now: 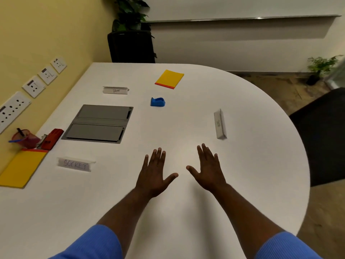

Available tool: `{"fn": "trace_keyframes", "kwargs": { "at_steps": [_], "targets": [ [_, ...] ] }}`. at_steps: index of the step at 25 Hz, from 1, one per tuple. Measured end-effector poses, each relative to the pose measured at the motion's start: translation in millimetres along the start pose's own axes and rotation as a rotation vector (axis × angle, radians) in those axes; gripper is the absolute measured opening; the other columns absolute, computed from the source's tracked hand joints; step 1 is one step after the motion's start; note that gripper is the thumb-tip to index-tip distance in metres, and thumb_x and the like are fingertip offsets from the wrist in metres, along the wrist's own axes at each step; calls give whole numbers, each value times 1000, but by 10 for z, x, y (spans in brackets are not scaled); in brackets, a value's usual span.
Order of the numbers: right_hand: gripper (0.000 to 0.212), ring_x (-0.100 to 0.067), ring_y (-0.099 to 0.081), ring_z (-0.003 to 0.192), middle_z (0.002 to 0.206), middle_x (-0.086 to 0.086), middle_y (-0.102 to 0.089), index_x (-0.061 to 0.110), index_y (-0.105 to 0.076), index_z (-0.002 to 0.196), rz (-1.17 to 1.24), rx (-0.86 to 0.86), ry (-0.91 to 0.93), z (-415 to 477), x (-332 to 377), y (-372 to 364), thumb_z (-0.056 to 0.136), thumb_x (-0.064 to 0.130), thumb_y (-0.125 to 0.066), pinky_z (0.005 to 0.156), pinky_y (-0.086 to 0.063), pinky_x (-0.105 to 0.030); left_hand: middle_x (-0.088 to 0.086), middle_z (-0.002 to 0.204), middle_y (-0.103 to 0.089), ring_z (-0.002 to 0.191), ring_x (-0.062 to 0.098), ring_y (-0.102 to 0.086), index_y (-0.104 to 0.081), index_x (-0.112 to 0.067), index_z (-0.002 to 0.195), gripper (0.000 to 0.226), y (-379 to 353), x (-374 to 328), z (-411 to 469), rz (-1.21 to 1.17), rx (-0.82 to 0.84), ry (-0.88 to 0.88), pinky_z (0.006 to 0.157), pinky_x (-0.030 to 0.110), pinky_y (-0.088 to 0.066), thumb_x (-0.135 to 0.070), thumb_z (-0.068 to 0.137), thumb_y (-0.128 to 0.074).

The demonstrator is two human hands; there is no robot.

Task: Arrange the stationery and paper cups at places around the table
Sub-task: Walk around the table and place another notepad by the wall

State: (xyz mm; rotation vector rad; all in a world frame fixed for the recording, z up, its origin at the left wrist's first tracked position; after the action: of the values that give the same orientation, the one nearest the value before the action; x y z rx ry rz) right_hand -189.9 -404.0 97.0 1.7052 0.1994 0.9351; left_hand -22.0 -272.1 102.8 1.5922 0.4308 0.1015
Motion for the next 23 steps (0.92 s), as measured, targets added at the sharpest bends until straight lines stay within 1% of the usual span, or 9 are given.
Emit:
{"fn": "trace_keyframes", "kwargs": {
  "at_steps": [6,11,13,17,23],
  "targets": [
    [92,-12,13,156,169,6,16,25,8,162,-45,-31,-116,-937,-536,191,95,72,-35,126,8,-44,0,170,19,155,14,24,10,-16,163,101,-67,-797,-285,20,24,-139,128,46,8,-84,92,-13],
    [91,-12,14,156,169,4,17,24,9,162,-88,-86,-259,-1720,-854,313,96,72,-32,126,9,-43,-1,171,18,154,10,26,10,-16,163,102,-174,-1388,-570,18,47,-327,128,44,11,-86,91,-9],
    [91,-13,14,156,168,4,18,23,10,162,-102,-104,-297,-1949,-906,352,96,72,-30,126,10,-44,-1,171,18,155,11,25,9,-16,163,102,-205,-1504,-629,4,38,-377,128,44,10,-87,91,-8],
    [90,-11,16,155,169,4,17,24,11,161,-99,-164,-459,-2709,-940,370,96,74,-27,126,9,-44,0,171,14,157,15,17,4,-15,164,103,-285,-1678,-854,-25,34,-507,129,45,6,-87,91,-8],
    [91,-13,13,156,169,5,16,26,11,161,-76,-283,-653,-3773,-990,545,96,72,-34,125,11,-44,0,171,12,158,17,14,3,-15,164,104,-488,-2134,-1315,-23,89,-673,129,48,2,-87,90,-9]
  ]
}}
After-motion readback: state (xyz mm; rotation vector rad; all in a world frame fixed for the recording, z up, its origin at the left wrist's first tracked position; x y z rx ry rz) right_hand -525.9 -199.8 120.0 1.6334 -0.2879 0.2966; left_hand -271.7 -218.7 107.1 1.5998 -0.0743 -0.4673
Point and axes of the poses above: each hand's wrist, its own z-axis towards the middle knuckle, its own y-axis out of the back of the hand, x = y × z, the point moved 9 cm from there along z, towards the middle knuckle
